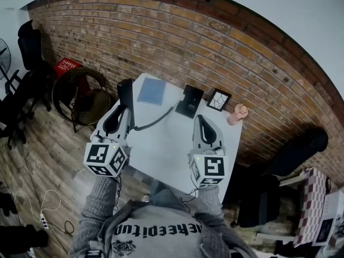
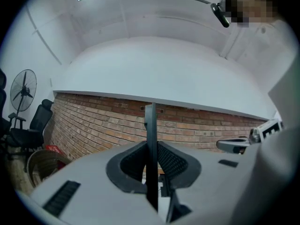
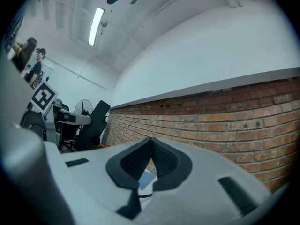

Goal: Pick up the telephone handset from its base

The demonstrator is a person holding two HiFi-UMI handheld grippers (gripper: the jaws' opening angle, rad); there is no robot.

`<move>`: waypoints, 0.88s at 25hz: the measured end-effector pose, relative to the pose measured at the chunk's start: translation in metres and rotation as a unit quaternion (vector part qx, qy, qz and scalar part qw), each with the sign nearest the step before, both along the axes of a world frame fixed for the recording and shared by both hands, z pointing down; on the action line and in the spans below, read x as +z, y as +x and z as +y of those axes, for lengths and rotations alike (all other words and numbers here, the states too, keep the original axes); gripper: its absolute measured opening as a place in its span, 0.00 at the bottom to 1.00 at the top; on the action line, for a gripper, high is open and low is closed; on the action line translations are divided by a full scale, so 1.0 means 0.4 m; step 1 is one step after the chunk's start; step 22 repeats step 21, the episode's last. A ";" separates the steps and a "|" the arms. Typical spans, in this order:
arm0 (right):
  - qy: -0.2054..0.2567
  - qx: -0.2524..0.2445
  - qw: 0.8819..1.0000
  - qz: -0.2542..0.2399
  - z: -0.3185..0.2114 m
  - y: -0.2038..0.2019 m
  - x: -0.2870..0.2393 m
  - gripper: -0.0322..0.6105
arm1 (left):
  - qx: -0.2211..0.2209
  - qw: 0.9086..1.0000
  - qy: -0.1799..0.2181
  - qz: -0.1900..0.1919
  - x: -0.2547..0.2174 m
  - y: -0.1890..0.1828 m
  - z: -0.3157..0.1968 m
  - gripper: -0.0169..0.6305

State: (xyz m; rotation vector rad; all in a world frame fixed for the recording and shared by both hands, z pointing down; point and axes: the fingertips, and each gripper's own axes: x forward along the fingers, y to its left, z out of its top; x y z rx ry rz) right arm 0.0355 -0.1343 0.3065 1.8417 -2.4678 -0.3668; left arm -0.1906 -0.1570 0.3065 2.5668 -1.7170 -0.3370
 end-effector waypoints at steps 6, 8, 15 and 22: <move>0.000 -0.001 1.000 0.001 0.005 -0.020 0.002 0.06 | 0.001 1.000 0.002 0.000 -0.001 -0.013 0.015 0.13; -0.001 -0.004 1.000 0.005 0.006 -0.028 0.001 0.06 | 0.000 1.000 0.002 0.002 0.001 -0.017 0.019 0.13; -0.006 -0.003 1.000 0.010 -0.005 -0.037 0.009 0.06 | -0.002 1.000 -0.001 0.007 0.012 -0.030 0.011 0.13; -0.005 -0.005 1.000 0.013 -0.020 -0.049 0.011 0.06 | -0.003 1.000 0.001 0.009 0.015 -0.041 -0.003 0.13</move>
